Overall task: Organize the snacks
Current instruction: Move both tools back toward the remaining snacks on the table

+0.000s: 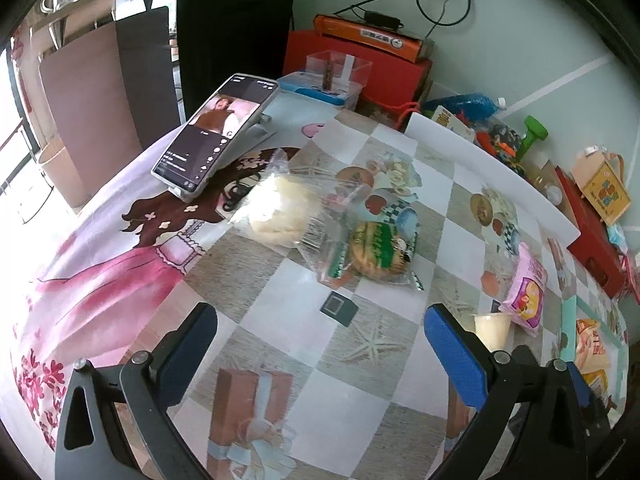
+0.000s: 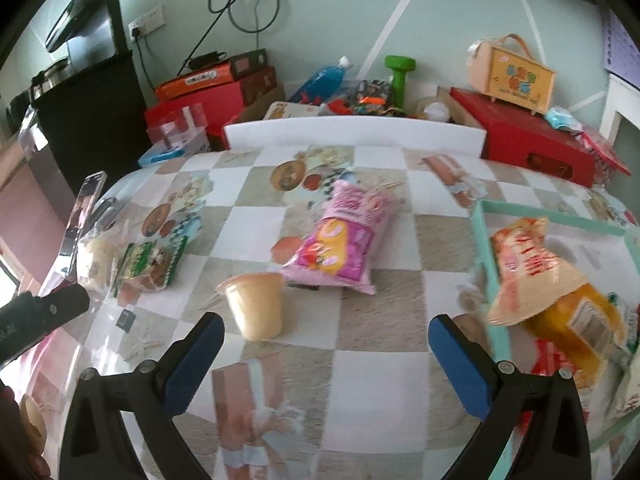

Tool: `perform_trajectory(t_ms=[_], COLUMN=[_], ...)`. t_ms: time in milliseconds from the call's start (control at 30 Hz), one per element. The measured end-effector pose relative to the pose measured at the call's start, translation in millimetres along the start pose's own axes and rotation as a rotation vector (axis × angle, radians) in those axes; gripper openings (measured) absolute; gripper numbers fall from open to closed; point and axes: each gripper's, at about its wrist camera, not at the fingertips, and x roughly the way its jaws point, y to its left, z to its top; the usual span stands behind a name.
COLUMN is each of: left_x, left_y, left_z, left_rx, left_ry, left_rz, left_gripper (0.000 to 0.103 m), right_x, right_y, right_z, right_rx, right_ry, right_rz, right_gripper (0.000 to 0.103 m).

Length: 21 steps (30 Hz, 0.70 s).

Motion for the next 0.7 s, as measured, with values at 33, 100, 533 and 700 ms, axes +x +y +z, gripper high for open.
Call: perform_trajectory(t_ms=[33, 100, 533, 700], left_x=[1, 4, 20, 25], left_y=[2, 2, -24, -38], left_z=[0, 1, 9, 13], left_rx=[-0.003, 0.000, 0.049, 0.084], left_ry=[0.002, 0.006, -0.021, -0.042], left_rz=[-0.003, -0.009, -0.111, -0.118], left_gripper=[0.103, 0.103, 0.103, 0.099], right_x=[2, 5, 23, 31], right_y=[4, 9, 13, 10], right_z=[-1, -1, -4, -4], right_rx=[-0.011, -0.029, -0.025, 0.000], right_ry=[0.003, 0.006, 0.049, 0.070], right_rz=[0.004, 0.003, 0.013, 0.027], right_gripper=[0.103, 0.103, 0.103, 0.096])
